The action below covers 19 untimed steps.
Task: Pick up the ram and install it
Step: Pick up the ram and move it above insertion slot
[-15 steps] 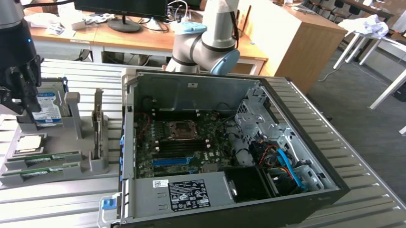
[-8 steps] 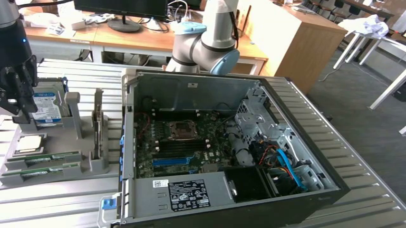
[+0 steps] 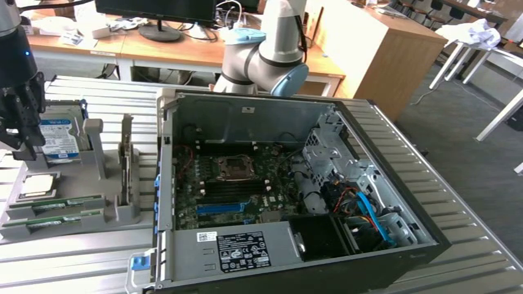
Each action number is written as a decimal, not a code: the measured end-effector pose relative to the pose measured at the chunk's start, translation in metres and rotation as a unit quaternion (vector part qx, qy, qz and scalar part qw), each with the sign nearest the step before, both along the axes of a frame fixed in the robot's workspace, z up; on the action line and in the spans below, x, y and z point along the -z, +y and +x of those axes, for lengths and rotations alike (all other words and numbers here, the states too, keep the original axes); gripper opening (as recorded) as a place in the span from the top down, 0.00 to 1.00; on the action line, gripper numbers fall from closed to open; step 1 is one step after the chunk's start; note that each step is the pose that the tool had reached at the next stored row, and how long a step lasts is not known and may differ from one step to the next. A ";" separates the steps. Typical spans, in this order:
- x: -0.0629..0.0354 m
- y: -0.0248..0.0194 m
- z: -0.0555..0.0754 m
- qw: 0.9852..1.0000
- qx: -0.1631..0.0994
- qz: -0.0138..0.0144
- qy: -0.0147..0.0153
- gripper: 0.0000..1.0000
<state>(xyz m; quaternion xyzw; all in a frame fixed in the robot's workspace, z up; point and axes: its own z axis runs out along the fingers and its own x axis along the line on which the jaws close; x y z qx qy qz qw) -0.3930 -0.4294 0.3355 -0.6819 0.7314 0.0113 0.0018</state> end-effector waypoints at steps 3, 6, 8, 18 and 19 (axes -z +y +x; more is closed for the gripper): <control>0.0014 -0.0001 0.000 1.000 0.000 0.000 0.000 0.64; 0.0027 -0.0002 0.000 1.000 0.000 0.000 0.000 0.64; 0.0036 -0.0002 0.000 1.000 0.000 0.000 0.000 0.64; 0.0056 -0.0012 0.000 1.000 0.000 0.000 0.000 0.64; 0.0058 -0.0012 0.000 1.000 0.000 0.000 0.000 0.64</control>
